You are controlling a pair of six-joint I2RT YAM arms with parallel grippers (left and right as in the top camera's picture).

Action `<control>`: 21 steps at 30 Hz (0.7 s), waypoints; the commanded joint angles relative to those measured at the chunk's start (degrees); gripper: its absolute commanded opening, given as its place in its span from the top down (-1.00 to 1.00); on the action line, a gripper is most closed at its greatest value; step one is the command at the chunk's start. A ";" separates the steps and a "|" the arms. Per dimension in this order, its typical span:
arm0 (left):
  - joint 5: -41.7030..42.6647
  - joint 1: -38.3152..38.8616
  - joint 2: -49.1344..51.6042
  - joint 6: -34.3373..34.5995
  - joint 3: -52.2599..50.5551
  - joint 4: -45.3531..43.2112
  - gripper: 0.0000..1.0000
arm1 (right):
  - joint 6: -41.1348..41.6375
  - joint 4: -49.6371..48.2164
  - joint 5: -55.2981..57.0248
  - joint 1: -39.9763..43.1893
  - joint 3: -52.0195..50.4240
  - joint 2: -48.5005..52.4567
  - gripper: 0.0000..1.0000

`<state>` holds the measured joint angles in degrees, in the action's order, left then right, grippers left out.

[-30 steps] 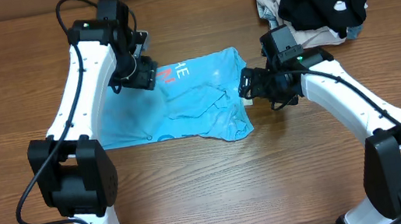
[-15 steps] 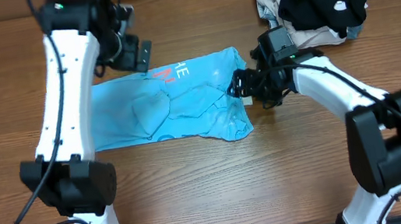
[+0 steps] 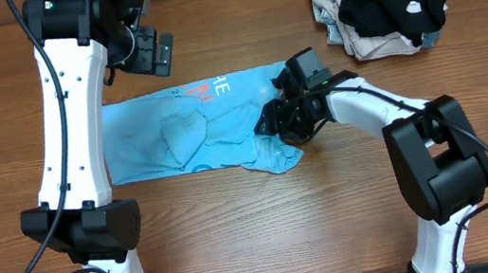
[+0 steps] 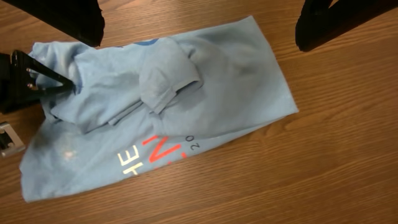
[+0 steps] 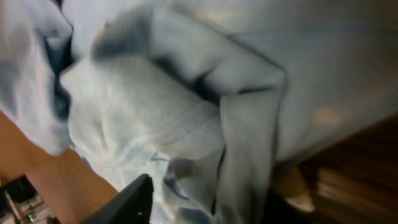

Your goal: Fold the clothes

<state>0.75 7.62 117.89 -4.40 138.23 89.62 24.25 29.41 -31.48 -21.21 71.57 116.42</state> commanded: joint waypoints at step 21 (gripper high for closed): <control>-1.33 -9.31 -0.57 0.79 1.01 2.64 -1.00 | -17.07 18.23 -4.68 19.74 3.67 -14.12 0.68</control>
<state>0.12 -0.60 117.89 -4.38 138.26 92.03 9.28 46.63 -34.65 -0.01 71.77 107.92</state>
